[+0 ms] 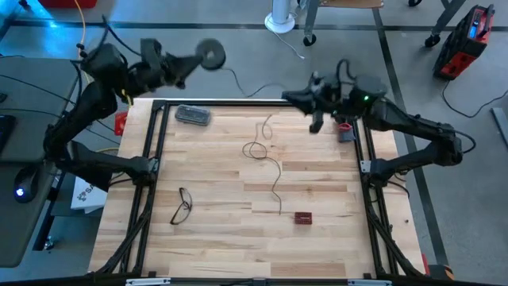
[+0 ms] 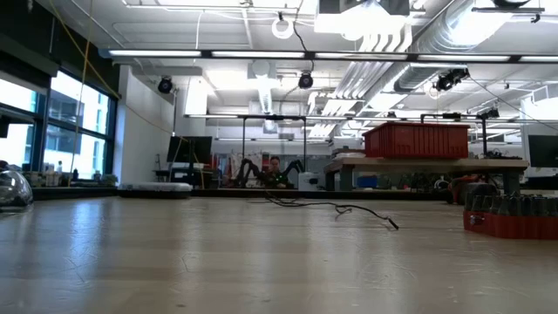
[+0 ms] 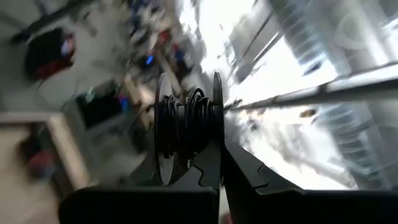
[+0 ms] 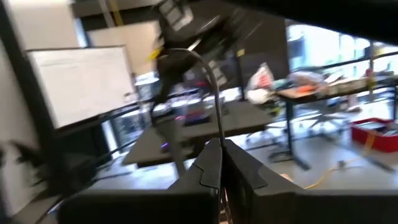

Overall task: Coil cords
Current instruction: Uncoil the black wire from the spool

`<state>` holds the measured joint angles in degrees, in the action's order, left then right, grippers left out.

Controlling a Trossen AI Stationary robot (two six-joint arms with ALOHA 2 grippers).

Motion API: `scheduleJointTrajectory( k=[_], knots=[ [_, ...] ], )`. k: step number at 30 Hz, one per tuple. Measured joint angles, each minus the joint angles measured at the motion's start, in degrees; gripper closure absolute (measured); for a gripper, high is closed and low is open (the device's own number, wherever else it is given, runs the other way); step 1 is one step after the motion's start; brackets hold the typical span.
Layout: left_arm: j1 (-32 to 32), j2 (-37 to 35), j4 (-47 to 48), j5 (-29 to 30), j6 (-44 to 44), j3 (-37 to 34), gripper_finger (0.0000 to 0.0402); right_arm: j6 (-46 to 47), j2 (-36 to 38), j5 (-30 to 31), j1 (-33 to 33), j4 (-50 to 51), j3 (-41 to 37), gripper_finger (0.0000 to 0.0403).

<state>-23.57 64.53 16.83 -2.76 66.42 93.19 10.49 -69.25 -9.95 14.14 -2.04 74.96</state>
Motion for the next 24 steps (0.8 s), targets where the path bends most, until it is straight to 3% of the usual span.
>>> scheduleJointTrajectory(
  k=[5, 10, 13, 17, 24],
  knots=[
    [-1.6, 4.8, -15.5, -7.3, 6.5, 0.1, 0.0401, 0.1, -5.2, 2.5, -6.3, -4.0, 0.0, 0.0403],
    [0.3, 10.5, -27.3, -12.0, 14.9, 0.0, 0.0401, 2.3, -13.1, 3.0, -8.7, -13.6, 0.0, 0.0403],
    [3.0, 12.9, -30.1, -13.7, 18.0, 0.0, 0.0401, 4.3, -17.4, 2.9, -8.2, -17.9, 0.0, 0.0403],
    [6.3, 14.7, -29.9, -20.2, 22.7, 0.0, 0.0401, 6.5, -21.0, 2.2, -6.1, -19.0, 0.0, 0.0403],
    [13.8, 13.2, -29.2, -22.6, 23.3, 0.0, 0.0401, 6.7, -20.6, -1.1, -0.5, -18.4, 0.0, 0.0403]
  ],
)
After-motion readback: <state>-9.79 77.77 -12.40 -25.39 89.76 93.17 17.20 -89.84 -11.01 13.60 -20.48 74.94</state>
